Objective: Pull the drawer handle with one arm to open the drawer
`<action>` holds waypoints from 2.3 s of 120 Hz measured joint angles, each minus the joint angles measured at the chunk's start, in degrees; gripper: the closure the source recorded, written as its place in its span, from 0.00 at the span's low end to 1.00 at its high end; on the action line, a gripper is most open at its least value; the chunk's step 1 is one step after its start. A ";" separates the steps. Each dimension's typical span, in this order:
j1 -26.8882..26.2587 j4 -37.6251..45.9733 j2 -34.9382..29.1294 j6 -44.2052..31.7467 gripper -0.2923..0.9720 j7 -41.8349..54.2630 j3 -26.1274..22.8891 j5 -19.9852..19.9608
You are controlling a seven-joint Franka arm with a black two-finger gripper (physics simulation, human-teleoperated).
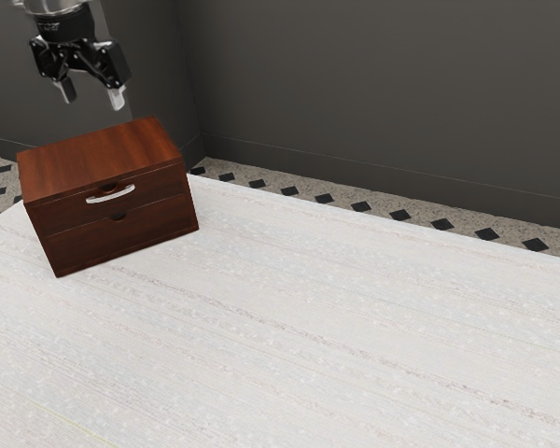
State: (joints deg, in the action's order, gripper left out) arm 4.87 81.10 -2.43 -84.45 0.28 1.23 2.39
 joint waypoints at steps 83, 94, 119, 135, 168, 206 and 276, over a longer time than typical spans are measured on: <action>-5.46 -15.96 2.36 7.65 0.23 -0.02 -2.65 1.53; -6.68 -15.95 3.02 7.94 0.23 0.02 -2.63 1.51; -7.14 -3.86 1.51 5.44 0.23 0.08 -2.80 2.02; -4.11 12.49 -2.80 -2.14 0.23 0.15 -2.51 1.29; -1.85 25.44 -3.94 -18.99 0.23 7.34 -0.84 3.16; -0.91 27.27 -0.22 -30.70 0.23 19.88 2.18 4.08; 5.57 28.05 6.46 -39.24 0.23 36.38 3.10 5.89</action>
State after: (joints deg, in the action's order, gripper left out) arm 10.44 109.15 4.03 -123.68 36.66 4.33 8.27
